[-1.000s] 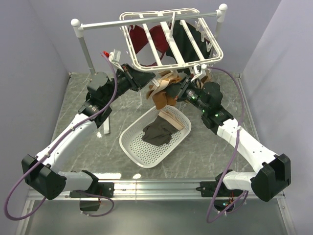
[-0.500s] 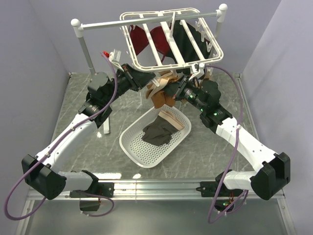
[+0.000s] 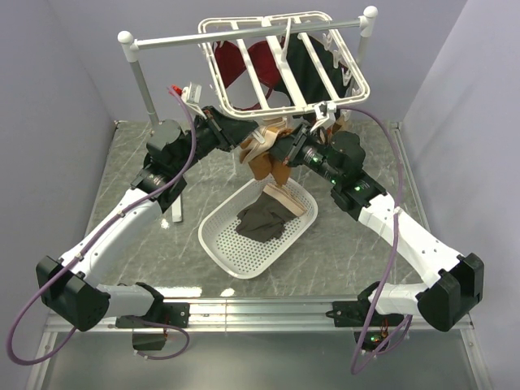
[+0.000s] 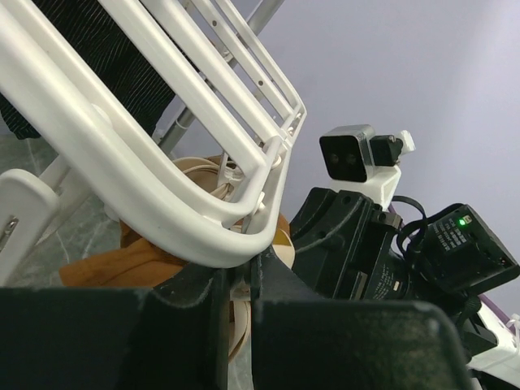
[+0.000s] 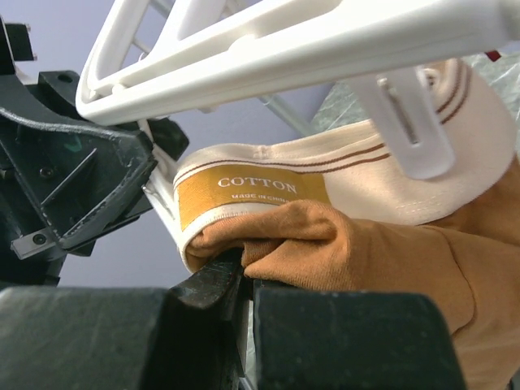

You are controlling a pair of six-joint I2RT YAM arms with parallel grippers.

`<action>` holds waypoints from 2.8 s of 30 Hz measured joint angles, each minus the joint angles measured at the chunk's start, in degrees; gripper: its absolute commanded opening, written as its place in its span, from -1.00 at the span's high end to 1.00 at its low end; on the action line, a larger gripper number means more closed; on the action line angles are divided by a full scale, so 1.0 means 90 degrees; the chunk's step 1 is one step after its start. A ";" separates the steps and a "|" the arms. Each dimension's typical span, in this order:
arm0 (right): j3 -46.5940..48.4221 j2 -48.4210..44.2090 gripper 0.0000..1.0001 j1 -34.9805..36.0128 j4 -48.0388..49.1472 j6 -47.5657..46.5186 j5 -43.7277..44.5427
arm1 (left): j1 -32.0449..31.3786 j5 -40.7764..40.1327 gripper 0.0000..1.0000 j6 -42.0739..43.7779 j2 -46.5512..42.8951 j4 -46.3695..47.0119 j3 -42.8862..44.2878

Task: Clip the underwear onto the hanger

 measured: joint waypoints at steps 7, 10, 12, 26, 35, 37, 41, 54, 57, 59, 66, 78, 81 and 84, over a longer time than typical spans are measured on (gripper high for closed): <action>0.0126 0.0083 1.00 0.0153 -0.0410 -0.0002 0.0175 | 0.0000 -0.0015 0.99 0.0000 0.0058 0.0010 0.0000; 0.0138 0.0153 1.00 0.0160 -0.0568 0.0027 0.0265 | 0.0000 -0.0017 0.99 -0.0002 0.0066 0.0015 0.0000; 0.0177 0.0231 1.00 0.0160 -0.0653 0.0078 0.0313 | 0.0000 -0.0005 0.99 -0.0007 0.0066 0.0044 0.0000; 0.0716 0.0406 1.00 0.0170 -0.0891 0.0510 0.0279 | -0.0015 0.0005 0.98 0.0090 0.0083 0.0058 -0.0002; 0.0716 0.0406 1.00 0.0199 -0.0933 0.0532 0.0274 | -0.0017 0.0019 0.33 0.0095 0.0083 0.0034 -0.0002; 0.0716 0.0406 1.00 0.0209 -0.0935 0.0510 0.0274 | -0.0032 0.0032 0.19 0.0092 0.0083 -0.0010 -0.0002; 0.0716 0.0406 1.00 0.0233 -0.0899 0.0491 0.0274 | -0.0090 0.0083 0.00 0.0078 0.0083 -0.0248 -0.0044; 0.0699 0.0403 1.00 0.0211 -0.0823 0.0435 0.0270 | 0.0036 0.0131 -0.99 -0.0029 -0.0165 -0.0367 -0.0308; 0.0593 0.0357 1.00 0.0202 -0.0704 0.0376 0.0233 | 0.0058 0.0151 -0.99 0.0044 -0.0522 -0.0398 -0.0542; 0.0481 0.0308 0.88 0.0197 -0.0636 0.0308 0.0189 | 0.0075 0.0148 -0.99 0.0141 -0.0838 -0.0415 -0.0755; -0.0015 -0.0136 0.15 0.0187 -0.0476 -0.0182 0.0119 | 0.0607 0.0301 -0.99 0.0294 -0.1882 -0.0644 -0.1450; -0.1591 -0.1955 -0.40 0.0170 -0.0746 -0.1649 0.0245 | 0.1258 0.0707 -0.99 0.1435 -0.1982 -0.3364 -0.1141; -0.1892 -0.2501 -0.43 0.0158 -0.0974 -0.2079 0.0277 | 0.1464 0.0845 -0.99 0.1894 -0.1717 -0.3922 -0.0831; -0.2033 -0.3031 -0.48 0.0126 -0.1297 -0.2538 0.0304 | 0.1671 0.0843 -0.99 0.2412 -0.1581 -0.4546 -0.0648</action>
